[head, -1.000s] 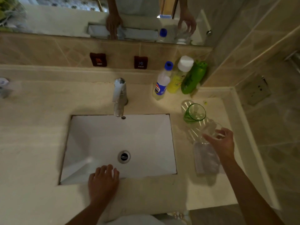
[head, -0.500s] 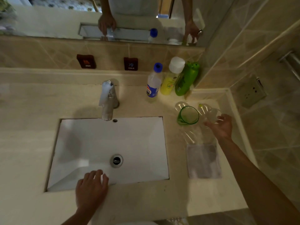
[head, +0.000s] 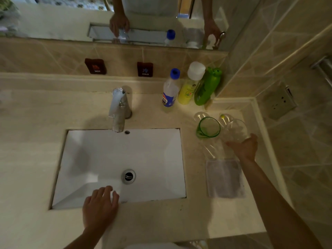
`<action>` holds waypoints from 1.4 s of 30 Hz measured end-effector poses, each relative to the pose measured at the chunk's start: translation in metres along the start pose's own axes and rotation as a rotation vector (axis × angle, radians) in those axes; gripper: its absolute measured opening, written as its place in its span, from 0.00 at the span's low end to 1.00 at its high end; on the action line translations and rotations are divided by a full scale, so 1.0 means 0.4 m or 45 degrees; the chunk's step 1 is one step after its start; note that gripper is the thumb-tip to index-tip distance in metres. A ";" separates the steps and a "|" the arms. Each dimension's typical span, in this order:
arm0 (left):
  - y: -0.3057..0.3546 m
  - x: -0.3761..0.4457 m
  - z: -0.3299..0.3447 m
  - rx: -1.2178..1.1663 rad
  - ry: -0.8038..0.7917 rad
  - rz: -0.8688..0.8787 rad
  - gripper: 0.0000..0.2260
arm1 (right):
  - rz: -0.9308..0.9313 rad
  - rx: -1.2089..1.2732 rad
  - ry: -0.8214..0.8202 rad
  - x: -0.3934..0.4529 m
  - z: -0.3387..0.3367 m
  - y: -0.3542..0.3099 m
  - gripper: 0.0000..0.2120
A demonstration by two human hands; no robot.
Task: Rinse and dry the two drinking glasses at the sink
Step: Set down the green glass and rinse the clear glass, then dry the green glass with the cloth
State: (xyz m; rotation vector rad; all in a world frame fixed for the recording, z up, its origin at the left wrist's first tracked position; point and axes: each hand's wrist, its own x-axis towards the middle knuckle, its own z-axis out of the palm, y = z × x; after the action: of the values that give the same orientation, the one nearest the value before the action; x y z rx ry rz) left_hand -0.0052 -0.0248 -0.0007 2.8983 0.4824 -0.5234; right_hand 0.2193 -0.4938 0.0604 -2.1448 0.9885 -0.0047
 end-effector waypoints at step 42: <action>-0.014 0.001 0.018 -0.086 0.059 0.030 0.19 | -0.265 0.279 -0.589 -0.429 0.137 -0.049 0.39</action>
State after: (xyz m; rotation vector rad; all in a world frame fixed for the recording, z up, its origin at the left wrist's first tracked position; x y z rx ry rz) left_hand -0.0089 -0.0209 -0.0081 2.8534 0.4625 -0.4290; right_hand 0.1281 -0.3388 0.0841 -1.9154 0.4725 0.2587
